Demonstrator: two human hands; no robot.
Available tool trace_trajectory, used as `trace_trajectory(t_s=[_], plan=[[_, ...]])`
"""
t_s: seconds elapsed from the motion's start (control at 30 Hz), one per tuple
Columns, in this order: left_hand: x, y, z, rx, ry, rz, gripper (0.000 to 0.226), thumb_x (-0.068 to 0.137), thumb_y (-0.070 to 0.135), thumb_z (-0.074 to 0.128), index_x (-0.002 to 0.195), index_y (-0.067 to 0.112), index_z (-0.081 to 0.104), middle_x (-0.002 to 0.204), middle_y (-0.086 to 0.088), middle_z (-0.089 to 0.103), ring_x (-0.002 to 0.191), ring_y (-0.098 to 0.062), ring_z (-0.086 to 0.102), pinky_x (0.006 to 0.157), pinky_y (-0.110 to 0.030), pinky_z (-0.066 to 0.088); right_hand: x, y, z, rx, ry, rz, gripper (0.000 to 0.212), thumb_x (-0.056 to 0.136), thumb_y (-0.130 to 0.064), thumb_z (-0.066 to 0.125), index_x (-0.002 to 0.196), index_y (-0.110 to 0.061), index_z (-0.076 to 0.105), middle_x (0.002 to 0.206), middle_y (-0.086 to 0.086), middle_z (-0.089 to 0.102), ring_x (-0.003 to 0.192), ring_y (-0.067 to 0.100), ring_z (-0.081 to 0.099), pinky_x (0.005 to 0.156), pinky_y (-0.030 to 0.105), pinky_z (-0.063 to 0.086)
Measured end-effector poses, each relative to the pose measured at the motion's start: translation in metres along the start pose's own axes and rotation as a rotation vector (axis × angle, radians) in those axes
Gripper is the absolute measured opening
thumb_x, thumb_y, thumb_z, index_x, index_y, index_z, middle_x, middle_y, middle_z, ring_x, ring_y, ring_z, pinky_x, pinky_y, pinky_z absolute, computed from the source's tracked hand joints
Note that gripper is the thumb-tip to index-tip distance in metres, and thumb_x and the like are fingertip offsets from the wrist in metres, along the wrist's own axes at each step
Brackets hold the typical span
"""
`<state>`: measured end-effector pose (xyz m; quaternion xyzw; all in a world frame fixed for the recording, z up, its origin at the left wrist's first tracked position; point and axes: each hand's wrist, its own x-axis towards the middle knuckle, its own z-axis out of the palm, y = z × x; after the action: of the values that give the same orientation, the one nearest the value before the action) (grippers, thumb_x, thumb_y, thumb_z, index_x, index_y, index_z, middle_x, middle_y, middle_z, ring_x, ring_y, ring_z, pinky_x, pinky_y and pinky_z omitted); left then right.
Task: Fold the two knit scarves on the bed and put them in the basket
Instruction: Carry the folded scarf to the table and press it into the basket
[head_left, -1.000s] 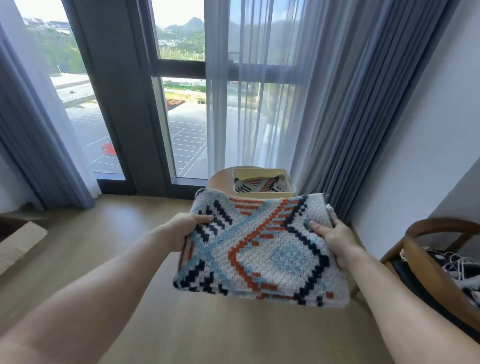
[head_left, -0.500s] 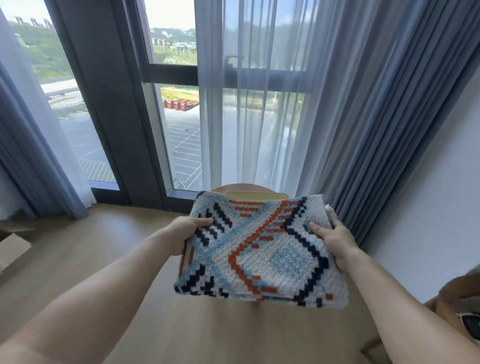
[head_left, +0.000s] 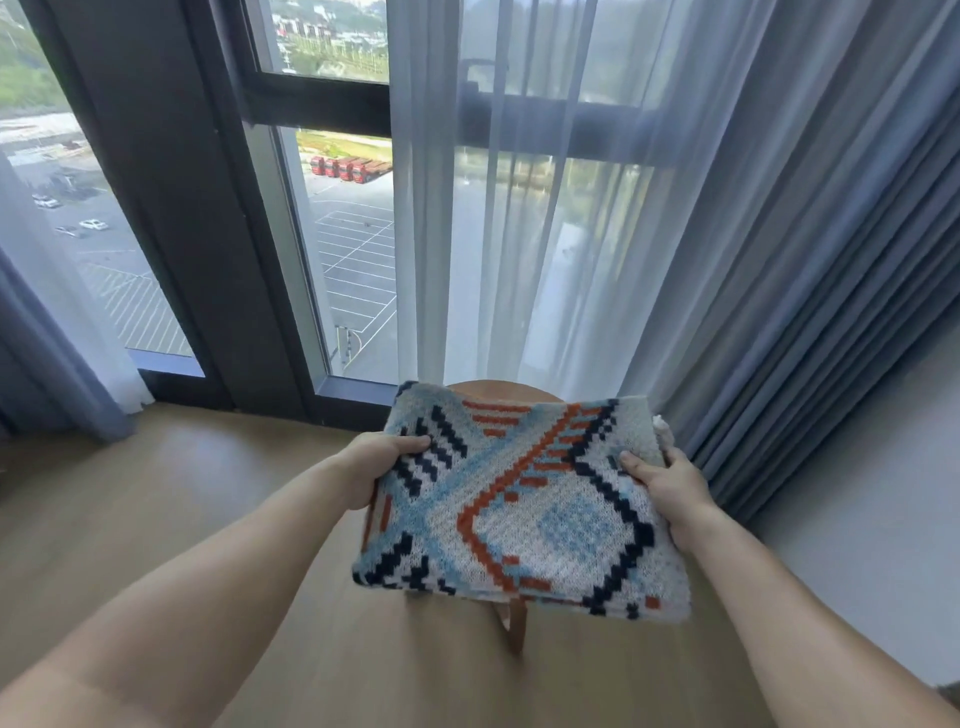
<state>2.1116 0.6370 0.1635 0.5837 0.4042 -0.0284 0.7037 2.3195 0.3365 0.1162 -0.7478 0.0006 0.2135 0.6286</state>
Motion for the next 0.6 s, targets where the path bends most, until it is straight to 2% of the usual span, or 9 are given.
trace_trajectory(t_s=[0.07, 0.17, 0.2, 0.3, 0.37, 0.5, 0.6], plan=[[0.024, 0.008, -0.005, 0.008, 0.003, -0.016, 0.031, 0.086, 0.021, 0.073, 0.106, 0.003, 0.060, 0.090, -0.016, 0.075, 0.076, -0.031, 0.072, 0.072, -0.043, 0.058, 0.014, -0.003, 0.013, -0.013, -0.007, 0.017, 0.047, 0.067, -0.036, 0.086, 0.103, -0.049, 0.059, 0.123, 0.003, 0.066, 0.097, 0.028, 0.071, 0.090, 0.057, 0.054], [0.055, 0.012, -0.011, 0.021, 0.019, -0.057, 0.032, 0.085, 0.022, 0.073, 0.108, 0.003, 0.061, 0.092, -0.017, 0.075, 0.080, -0.033, 0.072, 0.077, -0.045, 0.058, 0.037, -0.001, 0.030, -0.027, -0.026, 0.064, 0.058, 0.066, -0.036, 0.086, 0.116, -0.040, 0.059, 0.116, 0.002, 0.070, 0.095, 0.027, 0.072, 0.090, 0.056, 0.054], [0.065, 0.013, -0.013, 0.024, 0.026, -0.069, 0.033, 0.085, 0.022, 0.073, 0.109, 0.003, 0.061, 0.093, -0.017, 0.076, 0.081, -0.033, 0.072, 0.077, -0.045, 0.058, 0.044, -0.001, 0.036, -0.019, -0.035, 0.073, 0.057, 0.067, -0.035, 0.085, 0.117, -0.038, 0.059, 0.113, 0.002, 0.070, 0.093, 0.027, 0.072, 0.089, 0.056, 0.055], [0.094, 0.015, -0.017, 0.034, 0.060, -0.091, 0.034, 0.086, 0.023, 0.073, 0.111, 0.003, 0.061, 0.092, -0.016, 0.076, 0.080, -0.032, 0.073, 0.073, -0.043, 0.058, 0.072, 0.006, 0.054, 0.011, -0.078, 0.084, 0.038, 0.079, -0.021, 0.078, 0.110, -0.033, 0.060, 0.107, 0.005, 0.070, 0.093, 0.030, 0.071, 0.088, 0.053, 0.056], [0.109, 0.015, -0.016, 0.041, 0.094, -0.115, 0.035, 0.086, 0.022, 0.073, 0.113, 0.003, 0.061, 0.094, -0.017, 0.076, 0.083, -0.034, 0.073, 0.075, -0.043, 0.058, 0.094, 0.017, 0.063, 0.027, -0.122, 0.129, 0.040, 0.083, -0.018, 0.075, 0.120, -0.022, 0.058, 0.108, 0.009, 0.071, 0.097, 0.031, 0.069, 0.090, 0.054, 0.054], [0.136, 0.022, -0.018, 0.067, 0.161, -0.189, 0.039, 0.086, 0.023, 0.072, 0.116, 0.002, 0.060, 0.100, -0.019, 0.074, 0.094, -0.038, 0.071, 0.084, -0.049, 0.057, 0.139, 0.042, 0.079, 0.044, -0.203, 0.248, 0.060, 0.076, -0.030, 0.080, 0.128, -0.017, 0.054, 0.112, 0.010, 0.071, 0.101, 0.034, 0.068, 0.092, 0.060, 0.051], [0.151, 0.031, -0.020, 0.090, 0.224, -0.230, 0.039, 0.085, 0.023, 0.073, 0.114, 0.002, 0.060, 0.097, -0.020, 0.075, 0.089, -0.037, 0.072, 0.079, -0.047, 0.058, 0.168, 0.058, 0.095, 0.049, -0.261, 0.319, 0.063, 0.078, -0.030, 0.079, 0.131, -0.014, 0.049, 0.115, 0.010, 0.069, 0.101, 0.033, 0.068, 0.091, 0.059, 0.052]])
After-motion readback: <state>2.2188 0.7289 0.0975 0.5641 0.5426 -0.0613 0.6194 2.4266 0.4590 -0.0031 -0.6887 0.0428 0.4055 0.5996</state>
